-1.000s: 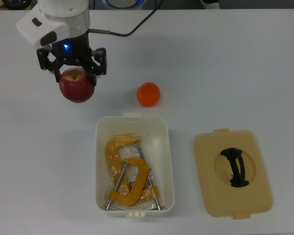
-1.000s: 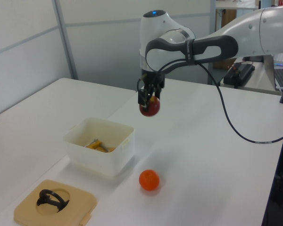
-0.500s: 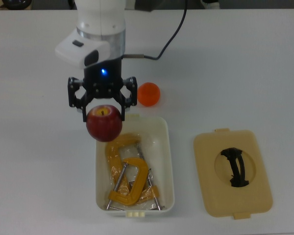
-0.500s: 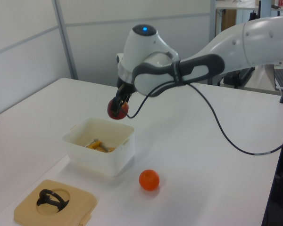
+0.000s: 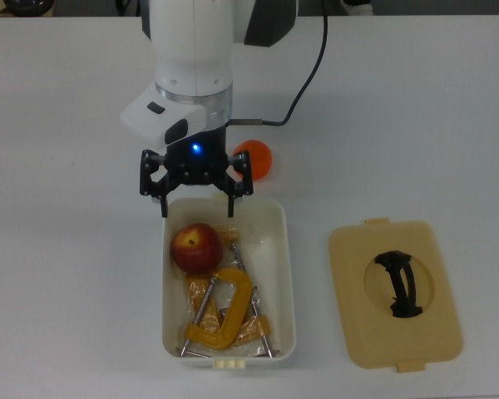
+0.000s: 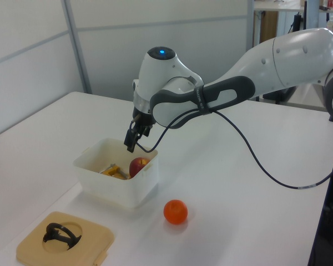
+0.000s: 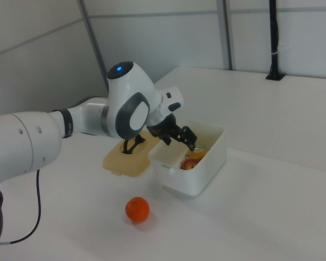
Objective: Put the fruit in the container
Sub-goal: 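Open the gripper to release the apple into the container, then move the gripper to the orange tangerine and grasp it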
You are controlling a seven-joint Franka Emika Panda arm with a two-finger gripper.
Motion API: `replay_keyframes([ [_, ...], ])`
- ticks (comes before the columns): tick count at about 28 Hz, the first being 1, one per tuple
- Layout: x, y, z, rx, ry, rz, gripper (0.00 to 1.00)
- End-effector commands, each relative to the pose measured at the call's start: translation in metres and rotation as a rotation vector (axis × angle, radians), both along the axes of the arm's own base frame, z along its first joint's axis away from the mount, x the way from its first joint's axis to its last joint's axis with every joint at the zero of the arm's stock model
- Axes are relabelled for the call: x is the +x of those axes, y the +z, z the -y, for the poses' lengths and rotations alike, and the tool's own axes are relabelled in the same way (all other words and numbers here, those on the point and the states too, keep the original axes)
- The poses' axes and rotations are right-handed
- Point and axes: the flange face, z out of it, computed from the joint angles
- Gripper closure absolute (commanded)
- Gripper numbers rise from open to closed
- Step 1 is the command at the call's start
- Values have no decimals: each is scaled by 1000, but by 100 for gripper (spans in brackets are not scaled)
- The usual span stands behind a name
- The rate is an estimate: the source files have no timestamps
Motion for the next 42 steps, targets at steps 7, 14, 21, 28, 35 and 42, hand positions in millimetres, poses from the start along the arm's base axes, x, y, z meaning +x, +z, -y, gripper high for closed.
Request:
replay_keyframes([
  [7, -54, -16, -40, -27, 34, -322, 0],
  [14, -79, -71, -56, -40, 68, -437, 0],
  [21, -99, -112, -73, -58, 111, -500, 0],
  [28, -101, -134, -81, -68, 130, -510, 0],
  [35, -100, -143, -88, -64, 137, -499, 22],
  [42, -95, -119, -89, -65, 134, -464, 79],
])
